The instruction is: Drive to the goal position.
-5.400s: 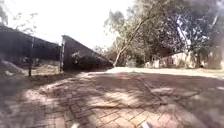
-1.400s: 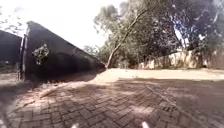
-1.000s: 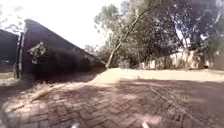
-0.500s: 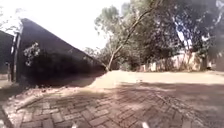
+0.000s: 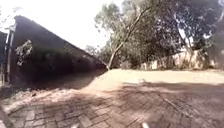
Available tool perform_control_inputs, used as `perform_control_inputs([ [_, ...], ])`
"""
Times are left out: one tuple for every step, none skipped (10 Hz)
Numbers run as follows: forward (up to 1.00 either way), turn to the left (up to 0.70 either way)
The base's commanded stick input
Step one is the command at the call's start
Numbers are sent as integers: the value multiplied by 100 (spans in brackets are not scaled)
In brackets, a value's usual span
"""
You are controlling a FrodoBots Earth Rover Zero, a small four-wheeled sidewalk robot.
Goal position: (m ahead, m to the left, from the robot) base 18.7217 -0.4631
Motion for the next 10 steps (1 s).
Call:
perform_control_inputs([
  [70,0],
  [70,0],
  [70,0],
  [70,0],
  [70,0],
  [70,0],
  [70,0],
  [70,0],
  [70,0],
  [70,0],
])
